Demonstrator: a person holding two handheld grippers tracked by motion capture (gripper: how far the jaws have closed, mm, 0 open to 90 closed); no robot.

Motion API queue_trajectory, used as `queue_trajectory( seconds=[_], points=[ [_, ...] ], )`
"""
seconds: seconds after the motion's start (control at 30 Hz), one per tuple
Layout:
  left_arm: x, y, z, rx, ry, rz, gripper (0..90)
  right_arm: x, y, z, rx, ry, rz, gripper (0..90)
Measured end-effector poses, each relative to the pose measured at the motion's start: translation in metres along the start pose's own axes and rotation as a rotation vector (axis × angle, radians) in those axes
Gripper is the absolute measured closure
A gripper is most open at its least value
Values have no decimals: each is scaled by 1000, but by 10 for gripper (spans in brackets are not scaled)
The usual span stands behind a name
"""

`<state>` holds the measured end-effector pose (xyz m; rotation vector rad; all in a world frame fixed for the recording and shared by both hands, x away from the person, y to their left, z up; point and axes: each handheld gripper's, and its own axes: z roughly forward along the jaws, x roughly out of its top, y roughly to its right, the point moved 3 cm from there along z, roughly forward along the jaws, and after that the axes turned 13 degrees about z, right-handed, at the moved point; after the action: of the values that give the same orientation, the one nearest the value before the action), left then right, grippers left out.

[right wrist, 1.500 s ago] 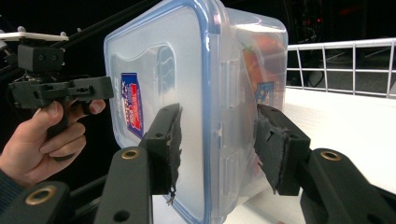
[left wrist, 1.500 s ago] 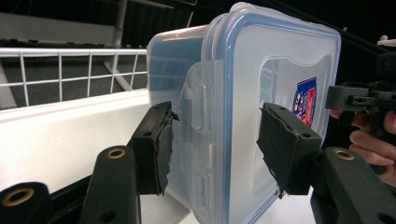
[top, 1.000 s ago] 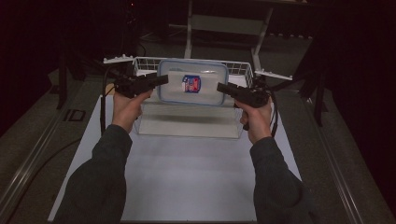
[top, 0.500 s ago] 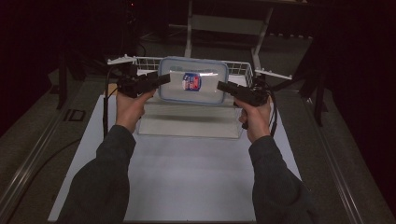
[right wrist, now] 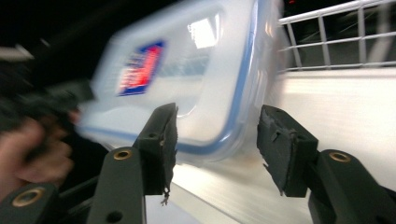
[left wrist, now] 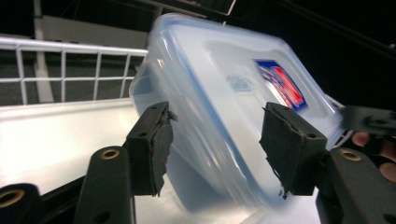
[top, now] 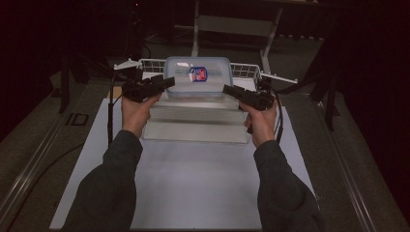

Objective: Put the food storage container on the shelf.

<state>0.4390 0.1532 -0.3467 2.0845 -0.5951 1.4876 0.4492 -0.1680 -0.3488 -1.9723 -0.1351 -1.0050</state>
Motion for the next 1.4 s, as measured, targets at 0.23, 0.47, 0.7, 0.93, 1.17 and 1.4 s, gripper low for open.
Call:
queue_trajectory(
  seconds=[0.23,0.47,0.7,0.93,1.17,1.4],
  points=[
    [2,1,-2,69,5,22,445,-9,-5,6,-84,-44,-123,490],
    [8,2,-23,96,-1,83,457,-10,-16,-6,-145,-69,-267,480],
    [10,11,-41,90,-40,161,450,-11,-22,-23,-174,-93,-341,468],
    [0,38,-62,46,-107,295,440,-27,-38,-40,-181,-152,-479,459],
    [-16,61,-83,-8,-106,337,433,-50,-50,-57,-136,-168,-539,450],
    [-41,70,-108,-14,-95,364,425,-77,-45,-73,-153,-190,-597,433]
  ],
)
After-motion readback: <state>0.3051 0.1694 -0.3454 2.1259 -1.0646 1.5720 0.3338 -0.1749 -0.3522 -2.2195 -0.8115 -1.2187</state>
